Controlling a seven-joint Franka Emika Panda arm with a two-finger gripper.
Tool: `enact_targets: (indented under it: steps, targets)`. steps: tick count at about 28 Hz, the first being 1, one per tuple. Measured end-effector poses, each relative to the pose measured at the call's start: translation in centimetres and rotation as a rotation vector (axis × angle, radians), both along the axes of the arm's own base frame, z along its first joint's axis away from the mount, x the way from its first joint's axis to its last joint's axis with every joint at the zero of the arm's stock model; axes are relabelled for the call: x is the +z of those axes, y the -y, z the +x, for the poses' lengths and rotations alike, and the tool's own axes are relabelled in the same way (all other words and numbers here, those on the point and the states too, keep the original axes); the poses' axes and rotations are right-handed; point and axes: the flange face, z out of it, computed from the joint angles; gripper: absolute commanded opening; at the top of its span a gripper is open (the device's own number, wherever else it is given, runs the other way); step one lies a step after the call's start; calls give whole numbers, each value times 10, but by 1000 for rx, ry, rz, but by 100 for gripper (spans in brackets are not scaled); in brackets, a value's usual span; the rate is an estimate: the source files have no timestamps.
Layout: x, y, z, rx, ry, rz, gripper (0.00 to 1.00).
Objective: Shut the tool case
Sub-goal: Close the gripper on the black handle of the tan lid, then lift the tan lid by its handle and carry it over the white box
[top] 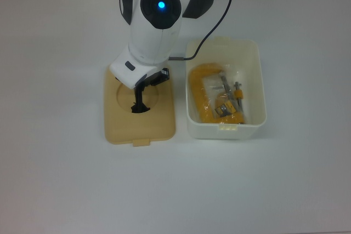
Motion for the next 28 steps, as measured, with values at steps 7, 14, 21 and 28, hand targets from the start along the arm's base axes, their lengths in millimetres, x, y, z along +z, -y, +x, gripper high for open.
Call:
enact_targets:
  steps: [7, 14, 21, 28]
  targets:
    - [17, 4, 8, -19, 36, 18, 0]
    - [65, 28, 10, -65, 42, 69, 0]
    - [132, 39, -2, -73, 63, 136, 0]
    - [181, 33, -21, -54, 104, 188, 0]
